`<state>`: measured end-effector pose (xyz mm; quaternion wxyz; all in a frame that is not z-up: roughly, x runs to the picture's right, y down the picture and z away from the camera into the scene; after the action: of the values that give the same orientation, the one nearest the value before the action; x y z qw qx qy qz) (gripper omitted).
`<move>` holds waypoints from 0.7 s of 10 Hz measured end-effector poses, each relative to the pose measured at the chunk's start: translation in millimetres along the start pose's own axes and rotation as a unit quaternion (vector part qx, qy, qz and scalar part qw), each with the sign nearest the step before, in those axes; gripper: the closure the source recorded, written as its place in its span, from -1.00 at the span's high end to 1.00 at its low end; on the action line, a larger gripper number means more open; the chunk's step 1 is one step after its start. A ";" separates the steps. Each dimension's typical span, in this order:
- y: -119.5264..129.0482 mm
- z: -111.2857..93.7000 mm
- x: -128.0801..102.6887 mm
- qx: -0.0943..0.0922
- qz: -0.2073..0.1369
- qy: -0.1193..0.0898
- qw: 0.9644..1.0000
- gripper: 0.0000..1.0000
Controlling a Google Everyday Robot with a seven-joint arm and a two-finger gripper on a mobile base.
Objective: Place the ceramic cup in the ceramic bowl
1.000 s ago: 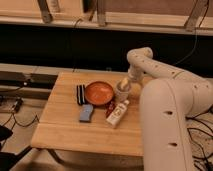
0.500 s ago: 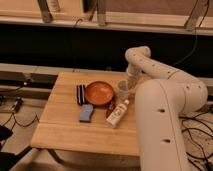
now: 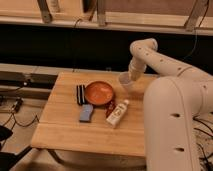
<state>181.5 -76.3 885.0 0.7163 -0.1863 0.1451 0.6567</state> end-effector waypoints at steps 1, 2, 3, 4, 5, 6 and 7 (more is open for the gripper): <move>6.7 -20.9 -8.0 0.000 -0.017 -0.022 1.000 -1.00; 18.0 -41.9 -14.6 -0.002 -0.039 -0.044 0.998 -1.00; 33.8 -59.5 -18.3 -0.007 -0.062 -0.061 0.996 -1.00; 54.4 -73.4 -18.3 -0.014 -0.089 -0.073 0.993 -1.00; 79.0 -87.6 -15.8 -0.024 -0.120 -0.085 0.989 -1.00; 93.5 -88.5 -11.0 -0.029 -0.138 -0.085 0.986 -1.00; 115.9 -90.6 -4.8 -0.038 -0.164 -0.085 0.982 -1.00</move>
<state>69.0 -114.2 797.9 0.8163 -0.1785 0.0260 0.5488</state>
